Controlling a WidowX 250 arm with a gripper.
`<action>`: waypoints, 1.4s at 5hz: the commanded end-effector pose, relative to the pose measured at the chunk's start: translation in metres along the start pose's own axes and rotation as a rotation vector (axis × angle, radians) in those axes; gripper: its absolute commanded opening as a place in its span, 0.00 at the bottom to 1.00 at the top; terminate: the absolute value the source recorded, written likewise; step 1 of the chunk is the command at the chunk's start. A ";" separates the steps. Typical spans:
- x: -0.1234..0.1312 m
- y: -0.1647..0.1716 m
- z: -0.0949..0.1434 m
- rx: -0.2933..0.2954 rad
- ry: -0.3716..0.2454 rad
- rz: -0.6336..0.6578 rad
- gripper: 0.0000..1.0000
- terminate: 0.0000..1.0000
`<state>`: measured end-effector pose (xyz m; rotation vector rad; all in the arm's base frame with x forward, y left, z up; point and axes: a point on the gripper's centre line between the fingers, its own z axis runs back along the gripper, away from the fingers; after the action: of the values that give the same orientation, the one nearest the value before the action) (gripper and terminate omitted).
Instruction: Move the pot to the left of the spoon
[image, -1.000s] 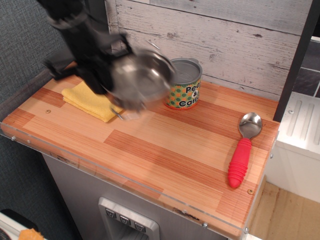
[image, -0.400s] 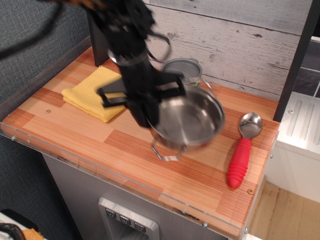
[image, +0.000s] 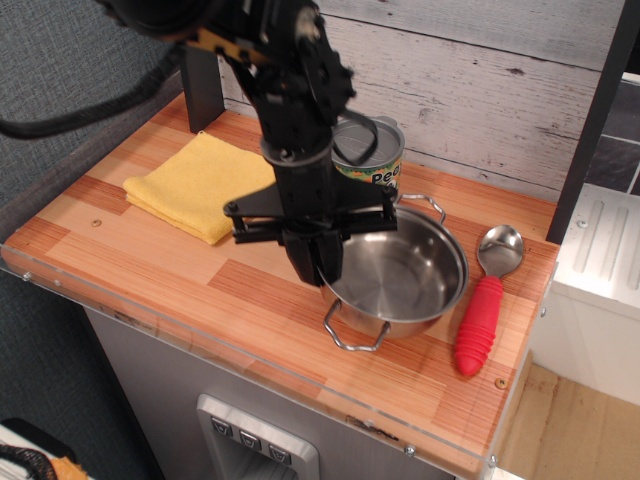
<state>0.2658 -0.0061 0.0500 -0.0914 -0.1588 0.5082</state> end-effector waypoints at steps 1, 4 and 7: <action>-0.017 0.008 -0.004 -0.017 0.000 0.036 0.00 0.00; -0.020 0.013 -0.011 0.004 -0.023 0.089 0.00 0.00; -0.022 0.013 -0.002 0.005 -0.038 0.085 1.00 0.00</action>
<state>0.2515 -0.0036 0.0369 -0.0725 -0.1556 0.6010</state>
